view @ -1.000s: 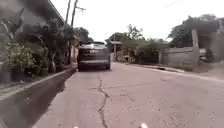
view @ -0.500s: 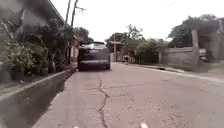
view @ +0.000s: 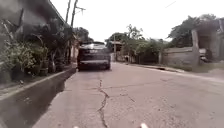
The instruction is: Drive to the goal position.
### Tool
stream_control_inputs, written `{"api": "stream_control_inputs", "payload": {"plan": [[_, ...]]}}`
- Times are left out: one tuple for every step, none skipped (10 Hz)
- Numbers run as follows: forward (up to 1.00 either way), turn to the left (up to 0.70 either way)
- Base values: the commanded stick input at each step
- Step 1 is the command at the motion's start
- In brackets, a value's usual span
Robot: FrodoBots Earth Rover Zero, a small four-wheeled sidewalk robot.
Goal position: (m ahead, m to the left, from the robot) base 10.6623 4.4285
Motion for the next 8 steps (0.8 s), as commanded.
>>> {"api": "stream_control_inputs", "payload": {"plan": [[0.06,0.00],[0.06,0.00],[0.06,0.00],[0.06,0.00],[0.06,0.00],[0.06,0.00],[0.06,0.00],[0.05,0.00]]}}
